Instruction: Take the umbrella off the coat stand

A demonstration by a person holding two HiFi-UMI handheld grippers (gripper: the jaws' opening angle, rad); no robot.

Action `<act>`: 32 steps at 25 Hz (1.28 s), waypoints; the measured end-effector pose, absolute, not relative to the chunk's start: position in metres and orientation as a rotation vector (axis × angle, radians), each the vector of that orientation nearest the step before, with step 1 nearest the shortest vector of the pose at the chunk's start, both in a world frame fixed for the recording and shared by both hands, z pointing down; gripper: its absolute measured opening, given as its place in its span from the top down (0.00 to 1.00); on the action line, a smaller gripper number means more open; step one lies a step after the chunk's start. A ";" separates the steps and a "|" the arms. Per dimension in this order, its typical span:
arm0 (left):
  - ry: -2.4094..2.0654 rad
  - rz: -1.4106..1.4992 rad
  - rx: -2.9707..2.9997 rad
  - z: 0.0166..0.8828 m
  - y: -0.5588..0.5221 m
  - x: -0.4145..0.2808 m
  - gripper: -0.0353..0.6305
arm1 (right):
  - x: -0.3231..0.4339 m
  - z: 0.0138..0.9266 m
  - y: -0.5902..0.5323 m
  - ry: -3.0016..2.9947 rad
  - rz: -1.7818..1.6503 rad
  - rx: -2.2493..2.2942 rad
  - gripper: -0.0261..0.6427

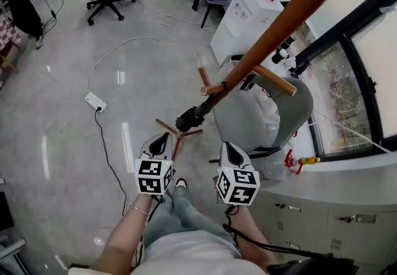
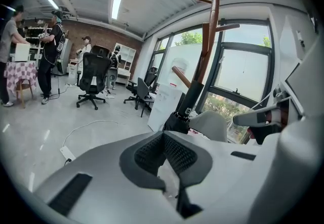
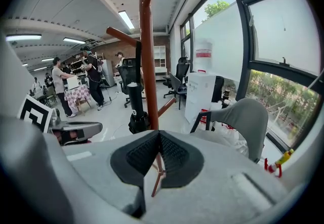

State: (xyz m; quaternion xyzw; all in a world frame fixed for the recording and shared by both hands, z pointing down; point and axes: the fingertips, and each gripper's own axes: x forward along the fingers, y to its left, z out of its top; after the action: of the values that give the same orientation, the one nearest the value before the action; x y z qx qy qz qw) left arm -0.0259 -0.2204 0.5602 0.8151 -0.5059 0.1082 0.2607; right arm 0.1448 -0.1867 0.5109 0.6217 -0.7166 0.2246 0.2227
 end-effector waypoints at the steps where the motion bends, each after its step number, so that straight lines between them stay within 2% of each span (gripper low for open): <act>1: -1.362 0.293 2.213 0.562 -0.220 -0.026 0.94 | 0.145 0.513 -0.185 -1.972 0.625 1.717 0.95; 14: -1.229 0.296 2.358 0.564 -0.219 -0.005 0.94 | 0.159 0.526 -0.171 -1.908 0.681 1.763 0.95; 15: -1.212 0.298 2.368 0.565 -0.219 -0.003 0.91 | 0.161 0.527 -0.170 -1.902 0.684 1.766 0.95; 16: -1.196 0.301 2.377 0.565 -0.220 0.000 0.78 | 0.163 0.528 -0.169 -1.896 0.686 1.769 0.95; 20: -1.146 0.320 2.417 0.567 -0.220 0.009 0.76 | 0.170 0.530 -0.167 -1.877 0.698 1.779 0.95; 27: -1.044 0.326 2.495 0.573 -0.226 0.017 0.64 | 0.172 0.536 -0.168 -1.859 0.712 1.783 0.95; 32: -1.003 0.337 2.545 0.584 -0.234 0.022 0.60 | 0.176 0.544 -0.165 -1.836 0.728 1.792 0.95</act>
State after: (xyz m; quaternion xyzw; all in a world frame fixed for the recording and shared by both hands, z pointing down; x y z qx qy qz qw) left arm 0.0224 -0.2336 0.5844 0.9063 -0.3570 0.1200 0.1916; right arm 0.1762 -0.1648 0.5436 0.6531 -0.6692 0.2653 0.2350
